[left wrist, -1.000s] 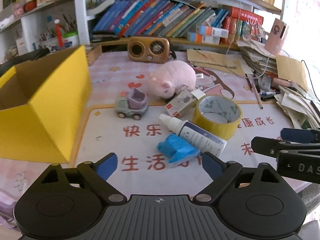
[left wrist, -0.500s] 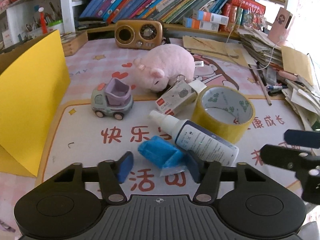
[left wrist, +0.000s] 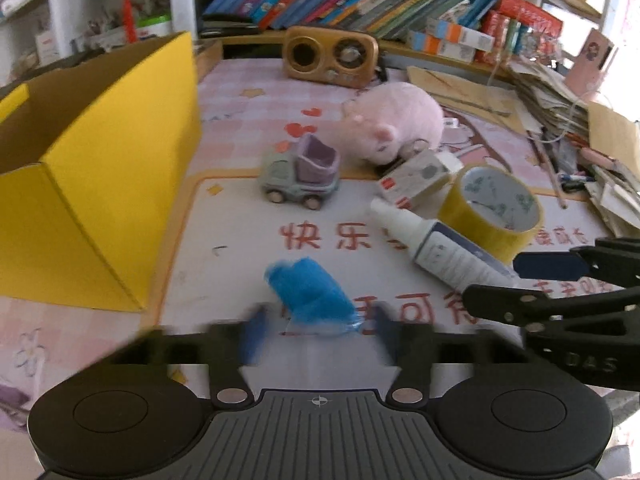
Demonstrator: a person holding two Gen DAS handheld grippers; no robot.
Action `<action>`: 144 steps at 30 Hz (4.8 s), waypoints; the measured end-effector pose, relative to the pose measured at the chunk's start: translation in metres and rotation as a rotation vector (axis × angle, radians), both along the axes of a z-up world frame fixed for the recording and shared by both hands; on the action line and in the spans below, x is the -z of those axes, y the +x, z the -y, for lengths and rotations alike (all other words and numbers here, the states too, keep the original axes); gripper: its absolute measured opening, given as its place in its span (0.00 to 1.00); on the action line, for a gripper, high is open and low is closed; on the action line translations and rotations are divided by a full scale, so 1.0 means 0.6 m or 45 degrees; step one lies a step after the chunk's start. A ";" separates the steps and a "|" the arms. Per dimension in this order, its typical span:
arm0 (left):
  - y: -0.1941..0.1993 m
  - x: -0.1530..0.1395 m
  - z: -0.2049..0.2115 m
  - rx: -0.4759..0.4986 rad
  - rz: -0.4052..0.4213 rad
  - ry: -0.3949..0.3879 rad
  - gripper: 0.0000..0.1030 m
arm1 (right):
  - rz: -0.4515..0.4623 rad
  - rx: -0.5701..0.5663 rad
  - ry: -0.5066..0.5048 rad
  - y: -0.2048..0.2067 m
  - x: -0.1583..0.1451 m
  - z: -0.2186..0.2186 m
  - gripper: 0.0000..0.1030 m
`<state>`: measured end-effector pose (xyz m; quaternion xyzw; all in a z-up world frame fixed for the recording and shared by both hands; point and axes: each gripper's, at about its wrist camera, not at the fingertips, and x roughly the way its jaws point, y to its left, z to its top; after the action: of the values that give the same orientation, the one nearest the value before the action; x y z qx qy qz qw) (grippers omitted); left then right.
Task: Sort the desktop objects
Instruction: 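Close the left gripper on the blue block while the right gripper grasps the spray bottle, then lift the blue block and spray bottle and carry both toward the yellow box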
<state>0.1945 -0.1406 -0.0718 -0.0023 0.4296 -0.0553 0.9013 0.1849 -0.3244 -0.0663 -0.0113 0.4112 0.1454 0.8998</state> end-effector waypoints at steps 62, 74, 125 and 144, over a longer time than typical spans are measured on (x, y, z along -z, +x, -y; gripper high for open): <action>-0.185 -0.118 -0.152 -0.028 0.251 -0.255 0.30 | 0.087 -0.091 0.090 -0.130 -0.083 -0.125 0.29; -0.262 -0.114 -0.259 0.016 0.213 -0.253 0.30 | 0.071 -0.051 0.071 -0.221 -0.080 -0.244 0.29; -0.350 -0.103 -0.417 -0.055 0.215 -0.223 0.30 | 0.045 -0.174 0.061 -0.285 -0.065 -0.441 0.29; -0.345 -0.107 -0.430 -0.064 0.224 -0.230 0.30 | 0.055 -0.196 0.056 -0.273 -0.073 -0.464 0.29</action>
<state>-0.0125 0.1175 -0.0078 -0.0896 0.3418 -0.0711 0.9328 0.0210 -0.0459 -0.0225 -0.0264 0.3864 0.2230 0.8946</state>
